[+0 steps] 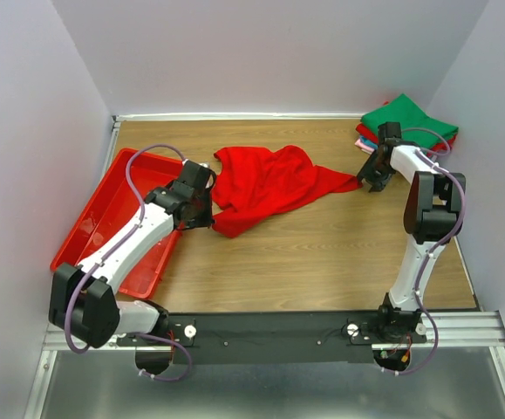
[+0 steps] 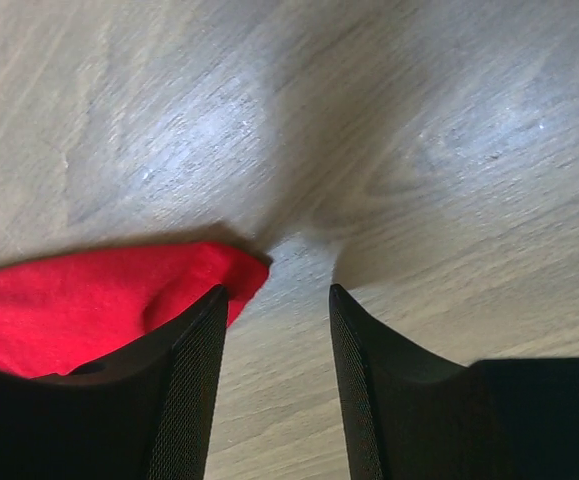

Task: Fold and stack the t-shirts
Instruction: Flatten the tshirt out

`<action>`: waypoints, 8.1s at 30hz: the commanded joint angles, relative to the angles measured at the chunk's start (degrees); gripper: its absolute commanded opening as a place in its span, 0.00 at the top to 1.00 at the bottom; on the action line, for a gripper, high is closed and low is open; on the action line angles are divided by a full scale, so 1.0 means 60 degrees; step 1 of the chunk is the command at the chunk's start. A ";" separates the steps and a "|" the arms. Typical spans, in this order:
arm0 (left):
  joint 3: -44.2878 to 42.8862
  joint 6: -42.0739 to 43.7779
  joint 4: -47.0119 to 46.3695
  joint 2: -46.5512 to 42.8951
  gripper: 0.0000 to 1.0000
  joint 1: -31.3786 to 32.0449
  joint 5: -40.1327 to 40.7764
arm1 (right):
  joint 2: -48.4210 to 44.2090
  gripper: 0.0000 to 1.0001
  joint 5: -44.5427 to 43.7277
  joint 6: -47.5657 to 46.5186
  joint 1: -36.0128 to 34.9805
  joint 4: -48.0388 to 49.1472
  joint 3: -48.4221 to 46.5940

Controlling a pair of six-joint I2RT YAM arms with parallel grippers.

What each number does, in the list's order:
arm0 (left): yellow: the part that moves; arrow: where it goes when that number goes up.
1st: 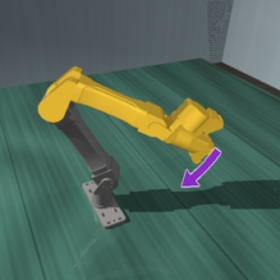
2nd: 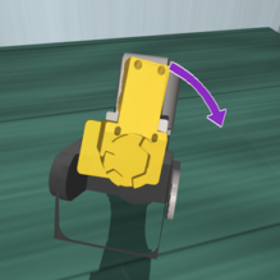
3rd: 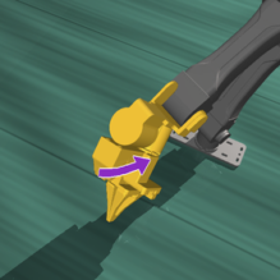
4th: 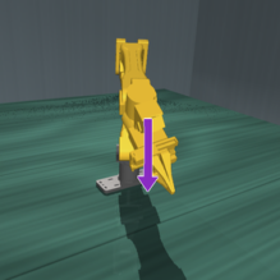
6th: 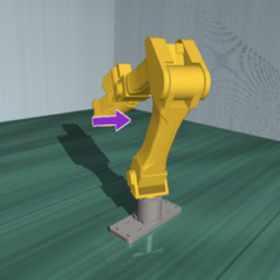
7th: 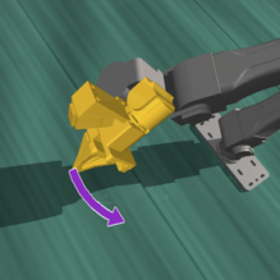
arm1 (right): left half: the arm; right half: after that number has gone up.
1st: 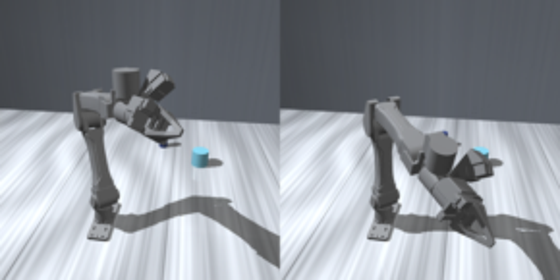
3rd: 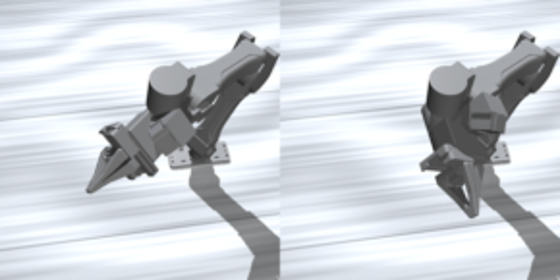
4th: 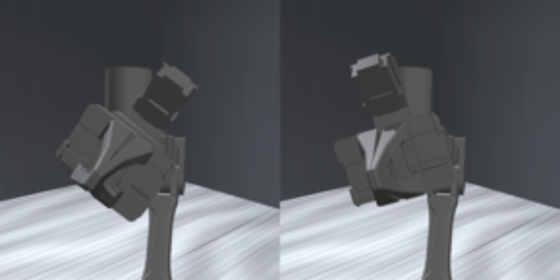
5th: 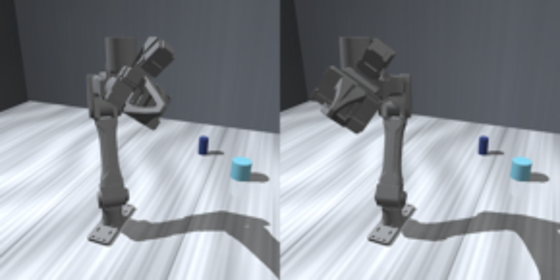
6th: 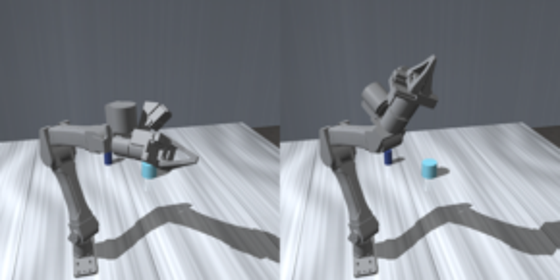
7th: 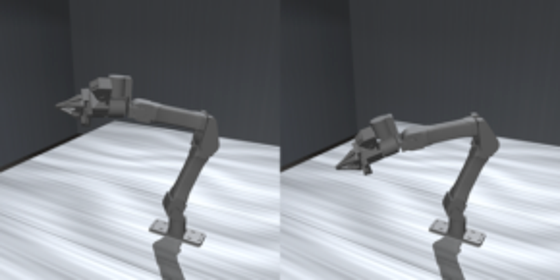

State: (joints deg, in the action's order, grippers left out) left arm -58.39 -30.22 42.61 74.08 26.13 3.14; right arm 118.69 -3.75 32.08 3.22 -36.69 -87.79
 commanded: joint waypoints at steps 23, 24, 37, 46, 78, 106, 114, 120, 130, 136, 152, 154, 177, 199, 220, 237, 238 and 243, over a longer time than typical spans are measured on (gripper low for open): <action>-0.0581 0.0319 -0.0041 0.0675 1.00 -0.0224 0.0004 | 0.0813 0.80 0.0947 -0.0746 0.0063 0.0446 -0.0281; -0.0581 0.0319 -0.0056 0.0690 1.00 -0.0224 0.0005 | 0.0857 0.82 0.0918 -0.0790 0.0063 0.0446 -0.0281; -0.2409 0.0246 -0.0041 0.0997 1.00 -0.0722 0.0341 | -0.0254 0.99 0.0830 -0.1039 0.0165 0.0446 -0.0983; -0.6378 0.0363 0.0134 0.1802 1.00 -0.1702 -0.0449 | -0.2320 0.99 0.0742 -0.1053 0.0576 0.0241 -0.2461; -1.0689 -0.1322 -0.2165 0.0700 1.00 -0.2905 -0.3202 | -0.6747 0.99 -0.2102 -0.2695 0.0561 0.0929 -0.4926; -1.2009 -0.0531 -0.4948 0.2494 1.00 -0.2817 -0.4390 | -0.4809 0.99 -0.1440 -0.2035 0.0576 0.0929 -0.6478; -0.9110 0.0245 -0.4934 -0.0714 1.00 -0.2817 -0.3995 | -0.7432 0.99 -0.2231 -0.2387 0.0576 0.1046 -0.5057; -0.8666 0.0700 -0.4554 -0.2223 1.00 -0.2817 -0.3760 | -0.9173 0.99 -0.2553 -0.2416 0.0576 0.1031 -0.4208; -1.0233 0.0701 -0.3952 -0.1743 1.00 -0.2817 -0.4492 | -1.0129 0.99 -0.3666 -0.2562 0.0561 0.0929 -0.4294; -1.0602 0.0378 -0.4420 -0.0762 1.00 -0.2817 -0.5034 | -0.9632 0.99 -0.4457 -0.2548 0.0576 0.0929 -0.4251; -1.3907 0.0994 -0.3806 0.8433 0.95 -0.1704 -0.4273 | -0.4396 0.99 -0.5542 -0.1757 0.0649 0.3345 0.0027; -1.4423 0.0906 -0.3966 0.9608 0.45 -0.1674 -0.4068 | -0.3498 0.84 -0.5120 -0.1815 0.0780 0.3463 -0.0235; -0.5390 0.1096 -0.2223 0.4896 0.09 -0.0122 -0.1946 | -0.5279 0.05 0.0842 -0.1699 0.0722 0.1969 0.3317; -0.1342 0.0393 -0.3879 0.4776 0.09 -0.0078 -0.2457 | -0.3480 0.04 0.1447 -0.0805 0.0620 0.1735 0.4715; -0.6463 0.0817 -0.2269 0.8862 0.09 -0.0487 -0.2105 | -0.0301 0.04 -0.0415 -0.0893 0.0635 0.0812 0.1625; -0.9620 0.1506 -0.1184 0.9014 0.09 -0.0795 -0.1623 | -0.0985 0.04 0.0566 -0.1127 0.0620 0.0285 0.0465; -0.9140 0.1477 -0.1271 0.8778 0.09 -0.0781 -0.1578 | -0.1148 0.04 0.0566 -0.1127 0.0620 0.0270 0.0553; -0.7176 0.1287 -0.1783 0.7198 0.09 -0.0635 -0.1446 | -0.2333 0.04 0.1122 -0.1098 0.0532 0.0255 0.1576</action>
State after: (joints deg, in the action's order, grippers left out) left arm -107.48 -22.28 33.12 125.21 21.50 -7.90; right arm 111.28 -0.19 25.91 7.05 -33.65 -82.37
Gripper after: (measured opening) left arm 0.913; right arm 0.957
